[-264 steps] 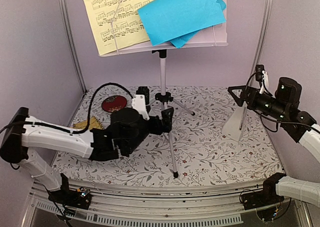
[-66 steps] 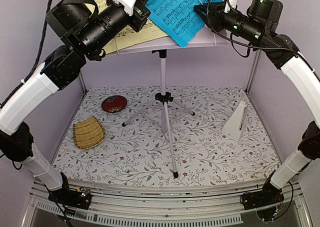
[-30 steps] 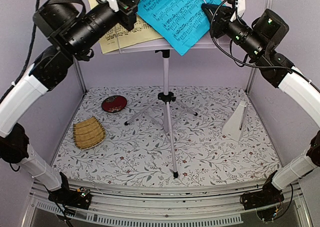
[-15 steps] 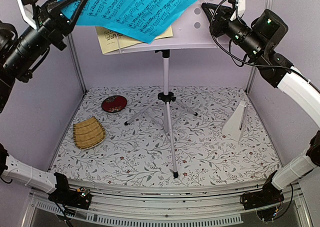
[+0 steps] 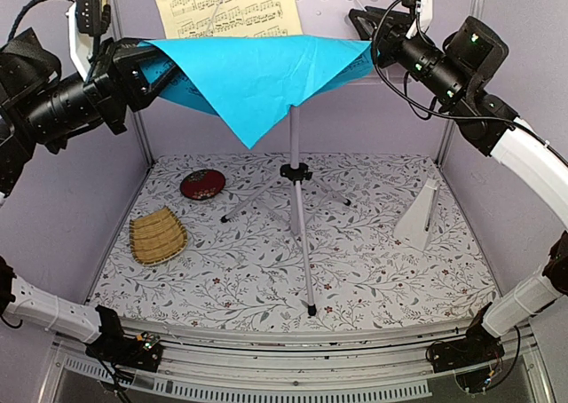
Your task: Pack up the instrument practice props
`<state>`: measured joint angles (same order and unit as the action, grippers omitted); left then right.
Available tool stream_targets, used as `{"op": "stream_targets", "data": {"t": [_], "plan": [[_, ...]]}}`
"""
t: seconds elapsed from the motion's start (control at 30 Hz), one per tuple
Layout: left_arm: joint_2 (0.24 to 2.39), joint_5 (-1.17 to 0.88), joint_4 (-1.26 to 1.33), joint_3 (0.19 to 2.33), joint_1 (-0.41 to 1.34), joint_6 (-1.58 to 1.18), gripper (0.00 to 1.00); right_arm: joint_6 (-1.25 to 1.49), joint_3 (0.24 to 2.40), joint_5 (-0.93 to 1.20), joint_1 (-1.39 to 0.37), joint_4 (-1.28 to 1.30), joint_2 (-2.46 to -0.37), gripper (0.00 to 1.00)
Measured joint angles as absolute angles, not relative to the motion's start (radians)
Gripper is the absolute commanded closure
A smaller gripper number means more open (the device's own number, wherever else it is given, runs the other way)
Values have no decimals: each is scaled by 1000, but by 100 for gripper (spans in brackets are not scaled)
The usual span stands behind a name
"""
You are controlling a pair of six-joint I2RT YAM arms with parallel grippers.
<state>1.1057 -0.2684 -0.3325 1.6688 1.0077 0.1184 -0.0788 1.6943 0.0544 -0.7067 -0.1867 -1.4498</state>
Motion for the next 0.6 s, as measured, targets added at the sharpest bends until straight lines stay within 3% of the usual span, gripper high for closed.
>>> {"op": "stream_targets", "data": {"t": [0.2, 0.4, 0.6], "plan": [[1123, -360, -376, 1688, 984, 56, 100, -69, 1694, 70, -707, -179, -1448, 39], [1132, -385, -409, 1688, 948, 24, 100, -72, 1692, 93, -707, -160, -1432, 37], [1132, -419, -409, 1688, 922, 10, 100, -73, 1692, 113, -707, -148, -1417, 28]]}}
